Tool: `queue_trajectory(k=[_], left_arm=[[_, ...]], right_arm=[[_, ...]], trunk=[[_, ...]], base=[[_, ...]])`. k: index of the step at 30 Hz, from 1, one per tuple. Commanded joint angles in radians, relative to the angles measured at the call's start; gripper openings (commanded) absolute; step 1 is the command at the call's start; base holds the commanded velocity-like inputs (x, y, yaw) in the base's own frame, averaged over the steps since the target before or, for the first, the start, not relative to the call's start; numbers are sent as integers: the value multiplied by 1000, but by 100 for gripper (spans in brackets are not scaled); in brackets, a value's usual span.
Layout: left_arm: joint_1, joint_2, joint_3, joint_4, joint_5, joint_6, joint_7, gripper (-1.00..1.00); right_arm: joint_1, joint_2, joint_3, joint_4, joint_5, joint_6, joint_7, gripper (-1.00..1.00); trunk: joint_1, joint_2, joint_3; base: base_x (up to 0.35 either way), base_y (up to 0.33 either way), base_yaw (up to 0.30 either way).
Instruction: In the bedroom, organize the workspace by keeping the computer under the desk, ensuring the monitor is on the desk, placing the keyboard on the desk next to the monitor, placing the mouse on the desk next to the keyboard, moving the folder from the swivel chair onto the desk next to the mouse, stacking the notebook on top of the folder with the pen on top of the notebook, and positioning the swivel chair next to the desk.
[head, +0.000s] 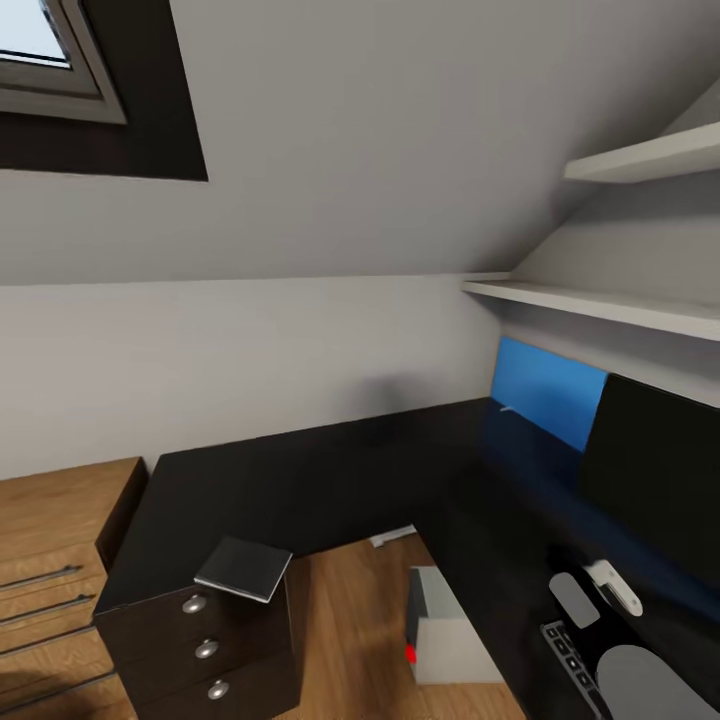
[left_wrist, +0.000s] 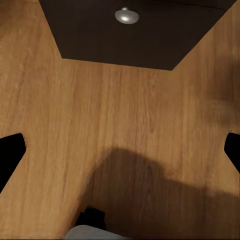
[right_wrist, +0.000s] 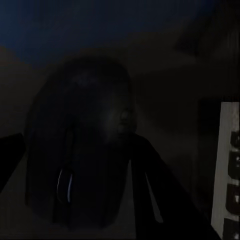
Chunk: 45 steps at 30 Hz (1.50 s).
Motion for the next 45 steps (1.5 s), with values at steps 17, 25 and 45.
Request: queue_trajectory(k=[17,25,45], left_arm=[[0,1,-7,5,7,-2,7,100],[0,1,-8,3,7,-5,6,100],[0,-2,-9,2,2,-5,8,100]], right_arm=[[-1,0,3,2,-11,-7,4,-100],[-1,-2,1,4,-11,-7,-2,-100],[-1,-1,4,3,-10,-7,-2,-100]], trunk=[[0,-1,-1],[0,-1,-1],[50,-92,-42]], base=[[-78,0,-1],[0,0,0],[0,0,0]])
